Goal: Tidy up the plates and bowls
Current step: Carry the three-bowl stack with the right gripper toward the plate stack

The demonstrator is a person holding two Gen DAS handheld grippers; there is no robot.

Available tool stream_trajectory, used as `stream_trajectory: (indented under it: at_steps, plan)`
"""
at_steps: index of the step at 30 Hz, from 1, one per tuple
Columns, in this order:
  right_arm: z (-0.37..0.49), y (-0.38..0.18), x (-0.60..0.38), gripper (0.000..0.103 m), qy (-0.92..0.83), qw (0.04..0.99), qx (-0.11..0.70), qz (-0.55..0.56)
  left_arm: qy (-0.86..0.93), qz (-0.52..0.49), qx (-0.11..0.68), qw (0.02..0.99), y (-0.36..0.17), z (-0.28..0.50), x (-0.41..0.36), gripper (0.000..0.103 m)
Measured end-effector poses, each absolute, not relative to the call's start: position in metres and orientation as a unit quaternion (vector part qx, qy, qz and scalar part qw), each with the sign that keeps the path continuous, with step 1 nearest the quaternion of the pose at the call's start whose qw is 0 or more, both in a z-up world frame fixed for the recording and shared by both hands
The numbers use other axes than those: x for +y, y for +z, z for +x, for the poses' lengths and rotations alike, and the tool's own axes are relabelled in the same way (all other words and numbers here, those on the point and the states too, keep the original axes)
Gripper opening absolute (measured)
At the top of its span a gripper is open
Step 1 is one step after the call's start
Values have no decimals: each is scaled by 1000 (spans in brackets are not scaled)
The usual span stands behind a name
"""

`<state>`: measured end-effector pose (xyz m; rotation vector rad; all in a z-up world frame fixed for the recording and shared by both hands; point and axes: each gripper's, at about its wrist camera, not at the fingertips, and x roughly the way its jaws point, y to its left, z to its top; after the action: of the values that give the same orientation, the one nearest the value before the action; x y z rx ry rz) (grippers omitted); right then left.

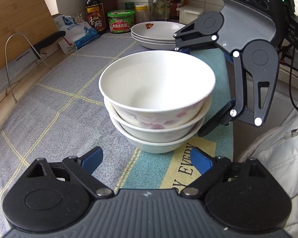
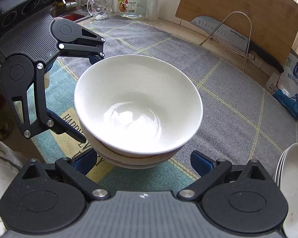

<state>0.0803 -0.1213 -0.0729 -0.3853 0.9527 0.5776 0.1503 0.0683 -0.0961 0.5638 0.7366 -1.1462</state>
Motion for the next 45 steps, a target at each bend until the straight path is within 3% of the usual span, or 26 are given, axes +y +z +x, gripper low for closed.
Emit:
stream_trajectory:
  at_steps: [9,17,45]
  plan:
    - [94,-78,-124,95,330,813,443,-185,-549,272,341,713,-100,158,59,80]
    - [101,-77,-126,89,371,791,449,-190,-567,277,349,692,-98,163,54,79]
    - [103,-79,-126,89,380,782,450,-202,-618,285,340,650,-101,168,47,78]
